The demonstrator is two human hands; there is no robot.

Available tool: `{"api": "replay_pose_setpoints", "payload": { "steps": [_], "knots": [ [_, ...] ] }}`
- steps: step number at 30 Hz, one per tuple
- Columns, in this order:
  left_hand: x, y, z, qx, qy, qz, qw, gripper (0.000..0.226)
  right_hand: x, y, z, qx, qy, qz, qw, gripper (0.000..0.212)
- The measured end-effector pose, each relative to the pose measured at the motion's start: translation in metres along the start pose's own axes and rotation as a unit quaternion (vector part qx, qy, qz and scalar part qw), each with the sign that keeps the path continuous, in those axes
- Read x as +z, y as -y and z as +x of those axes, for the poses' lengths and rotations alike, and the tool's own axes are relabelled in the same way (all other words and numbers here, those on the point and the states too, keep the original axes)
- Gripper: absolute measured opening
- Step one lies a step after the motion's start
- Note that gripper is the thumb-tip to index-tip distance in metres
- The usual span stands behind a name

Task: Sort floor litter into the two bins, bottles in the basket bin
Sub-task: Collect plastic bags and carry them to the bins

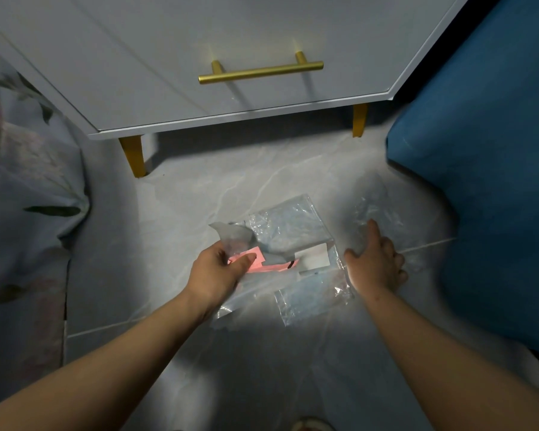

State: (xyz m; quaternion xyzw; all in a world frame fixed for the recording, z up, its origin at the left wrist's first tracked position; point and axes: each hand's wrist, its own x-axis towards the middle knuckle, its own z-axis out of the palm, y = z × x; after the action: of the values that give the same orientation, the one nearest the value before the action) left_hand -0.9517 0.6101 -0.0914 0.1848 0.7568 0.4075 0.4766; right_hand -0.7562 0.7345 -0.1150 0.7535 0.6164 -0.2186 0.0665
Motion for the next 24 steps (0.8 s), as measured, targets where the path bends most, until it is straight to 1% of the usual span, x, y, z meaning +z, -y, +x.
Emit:
{"api": "replay_pose_setpoints", "payload": {
  "steps": [5,9,14,17,20,24],
  "knots": [
    [-0.003,-0.001,-0.003,0.000,-0.006,-0.014,1.000,0.013,0.002,0.001,-0.006,-0.020,-0.007,-0.011,1.000,0.067],
    [-0.007,-0.003,-0.004,0.002,-0.026,-0.015,1.000,0.015,0.005,-0.002,-0.007,0.008,-0.009,0.031,0.999,0.063],
    [-0.014,-0.005,-0.006,0.002,-0.037,-0.021,0.999,0.017,0.009,-0.005,-0.010,0.021,-0.001,0.058,0.998,0.038],
    [-0.017,-0.006,-0.007,-0.003,-0.042,-0.026,0.999,0.015,0.007,-0.004,-0.011,0.033,-0.021,0.102,0.994,0.017],
    [-0.020,-0.006,-0.007,-0.010,-0.042,-0.026,0.999,0.015,0.003,0.004,-0.013,0.032,-0.050,0.137,0.989,0.019],
    [-0.021,-0.006,-0.008,-0.011,-0.041,-0.023,0.999,0.013,-0.001,0.010,-0.013,0.035,-0.074,0.152,0.985,0.022]
  ]
}}
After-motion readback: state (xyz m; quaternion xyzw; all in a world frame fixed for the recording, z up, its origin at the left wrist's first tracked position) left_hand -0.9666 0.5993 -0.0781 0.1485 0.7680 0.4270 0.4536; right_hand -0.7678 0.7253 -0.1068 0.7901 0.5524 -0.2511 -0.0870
